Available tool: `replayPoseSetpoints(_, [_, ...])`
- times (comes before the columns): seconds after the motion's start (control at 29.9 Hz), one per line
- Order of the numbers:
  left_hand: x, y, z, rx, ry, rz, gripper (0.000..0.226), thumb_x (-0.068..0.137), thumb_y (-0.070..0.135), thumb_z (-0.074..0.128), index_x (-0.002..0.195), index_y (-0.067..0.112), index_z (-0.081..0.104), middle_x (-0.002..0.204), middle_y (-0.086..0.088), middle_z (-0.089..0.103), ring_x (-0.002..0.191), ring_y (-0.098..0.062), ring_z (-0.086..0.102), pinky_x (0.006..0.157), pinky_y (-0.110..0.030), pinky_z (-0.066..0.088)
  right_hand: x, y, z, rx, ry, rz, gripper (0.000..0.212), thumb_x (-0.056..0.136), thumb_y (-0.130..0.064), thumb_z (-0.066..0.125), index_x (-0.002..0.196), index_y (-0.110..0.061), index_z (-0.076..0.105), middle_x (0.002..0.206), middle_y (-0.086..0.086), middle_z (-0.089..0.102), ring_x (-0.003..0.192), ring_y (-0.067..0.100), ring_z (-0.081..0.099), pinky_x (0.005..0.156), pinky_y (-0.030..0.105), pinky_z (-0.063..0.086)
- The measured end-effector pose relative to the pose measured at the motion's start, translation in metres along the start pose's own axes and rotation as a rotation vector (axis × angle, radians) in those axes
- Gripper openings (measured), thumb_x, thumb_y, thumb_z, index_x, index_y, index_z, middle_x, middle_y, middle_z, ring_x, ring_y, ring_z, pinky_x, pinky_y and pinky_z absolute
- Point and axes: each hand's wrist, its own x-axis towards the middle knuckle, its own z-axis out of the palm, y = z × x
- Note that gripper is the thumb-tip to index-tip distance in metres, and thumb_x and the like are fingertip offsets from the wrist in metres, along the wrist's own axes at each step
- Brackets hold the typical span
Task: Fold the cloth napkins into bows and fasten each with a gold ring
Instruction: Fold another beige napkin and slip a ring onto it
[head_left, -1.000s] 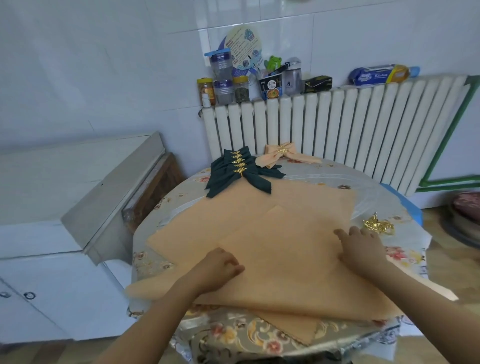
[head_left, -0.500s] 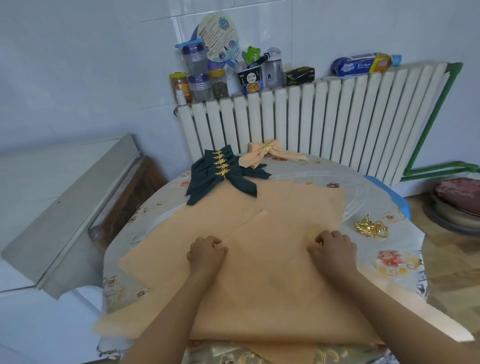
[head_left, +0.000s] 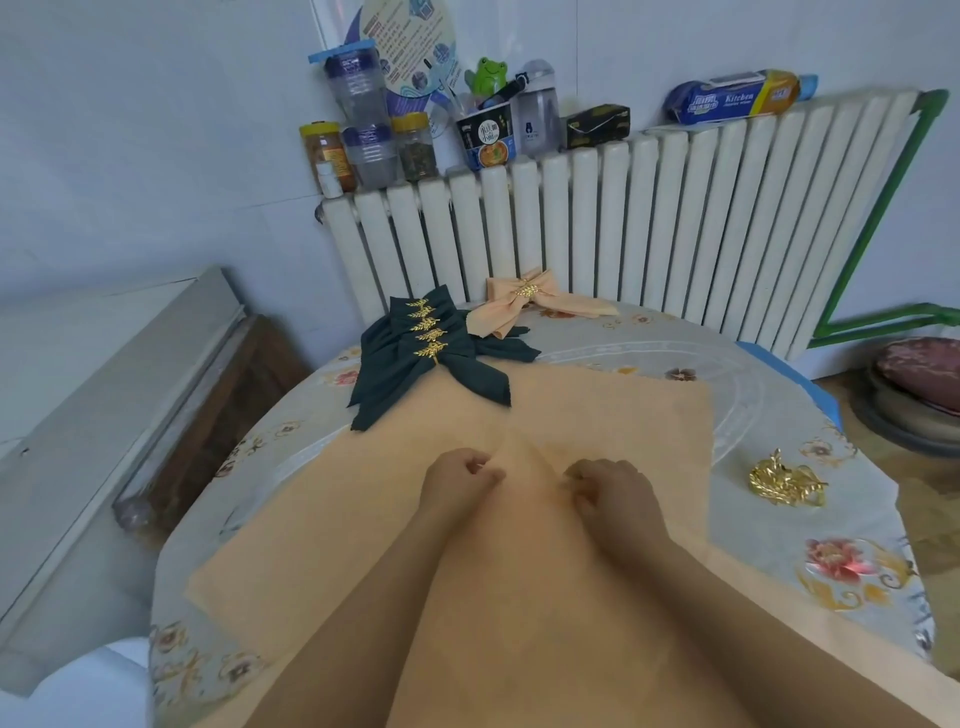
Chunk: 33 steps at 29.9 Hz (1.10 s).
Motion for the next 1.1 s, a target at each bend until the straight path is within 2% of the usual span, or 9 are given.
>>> replayPoseSetpoints(0.1, [0.012,0.010,0.006,-0.089,-0.045,-0.010,0.027,0.081,0.017,0.068,0.108,0.016,0.069,0.103,-0.004,0.068,0.096,-0.019,0.063,0.089,-0.033,0.051,-0.006,0.001,0.003,0.031,0.041,-0.128,0.036,0.063,-0.013,0.041,0.081,-0.024,0.070,0.082,-0.006,0.069,0.081,0.026,0.058,0.068,0.030,0.037])
replayPoseSetpoints(0.23, [0.027,0.012,0.001,-0.170,-0.105,-0.043,0.025,0.077,0.002,0.070,0.100,0.012,0.070,0.080,0.002,0.064,0.079,-0.017,0.063,0.073,-0.024,0.051,0.006,0.001,0.004,-0.122,0.059,-0.094,0.026,0.087,-0.036,0.045,0.102,-0.025,0.063,0.096,-0.006,0.067,0.094,0.023,0.055,0.076,0.032,0.038])
replayPoseSetpoints(0.3, [0.029,0.012,0.001,-0.189,-0.126,-0.059,0.024,0.076,-0.001,0.071,0.098,0.009,0.071,0.079,-0.003,0.067,0.078,-0.021,0.066,0.076,-0.031,0.055,0.017,-0.003,0.003,-0.123,0.069,0.015,0.032,0.092,-0.050,0.044,0.110,-0.028,0.059,0.101,-0.005,0.066,0.099,0.020,0.053,0.082,0.032,0.039])
replayPoseSetpoints(0.4, [0.031,0.012,0.002,-0.183,-0.119,-0.097,0.023,0.073,0.001,0.075,0.095,0.010,0.071,0.083,-0.006,0.068,0.081,-0.024,0.067,0.080,-0.033,0.055,0.031,-0.005,0.006,-0.066,0.069,0.155,0.027,0.093,-0.048,0.046,0.109,-0.030,0.059,0.104,-0.002,0.067,0.102,0.020,0.053,0.085,0.033,0.040])
replayPoseSetpoints(0.63, [0.038,0.009,0.000,-0.208,-0.158,-0.116,0.024,0.074,0.002,0.075,0.097,0.010,0.071,0.083,-0.006,0.068,0.080,-0.023,0.066,0.081,-0.033,0.055,0.052,-0.004,0.022,-0.144,-0.016,0.170,0.033,0.090,-0.044,0.052,0.120,-0.033,0.057,0.122,-0.004,0.051,0.115,0.021,0.040,0.093,0.032,0.028])
replayPoseSetpoints(0.77, [0.035,0.006,0.001,-0.209,-0.131,-0.069,0.023,0.077,0.005,0.073,0.100,0.010,0.071,0.091,-0.006,0.068,0.085,-0.021,0.066,0.079,-0.030,0.054,0.062,-0.008,0.018,0.165,-0.016,0.219,0.004,0.085,-0.030,0.062,0.089,-0.032,0.064,0.094,-0.011,0.059,0.106,0.018,0.045,0.087,0.030,0.025])
replayPoseSetpoints(0.87, [0.027,0.006,0.002,-0.219,-0.130,0.066,0.019,0.080,0.003,0.065,0.093,0.016,0.072,0.089,-0.004,0.070,0.084,-0.017,0.065,0.077,-0.027,0.052,0.059,-0.006,0.014,0.427,0.005,0.225,0.025,0.078,-0.013,0.060,0.064,-0.033,0.063,0.077,-0.016,0.064,0.092,0.017,0.052,0.087,0.031,0.037])
replayPoseSetpoints(1.0, [0.017,-0.001,0.006,0.015,-0.110,0.272,0.027,0.080,-0.001,0.054,0.080,0.021,0.070,0.088,0.008,0.061,0.081,-0.002,0.055,0.073,-0.009,0.040,0.050,0.002,0.015,0.349,-0.046,0.073,0.031,0.073,-0.015,0.059,0.057,-0.041,0.063,0.081,-0.011,0.065,0.091,0.017,0.053,0.091,0.036,0.040])
replayPoseSetpoints(1.1, [0.014,-0.007,0.012,0.141,-0.062,0.370,0.018,0.080,0.005,0.058,0.079,0.017,0.071,0.094,0.006,0.056,0.092,-0.007,0.052,0.083,-0.015,0.041,0.044,0.003,0.016,0.197,-0.051,-0.031,0.015,0.074,-0.029,0.058,0.065,-0.040,0.062,0.087,-0.017,0.064,0.092,0.010,0.042,0.091,0.034,0.033])
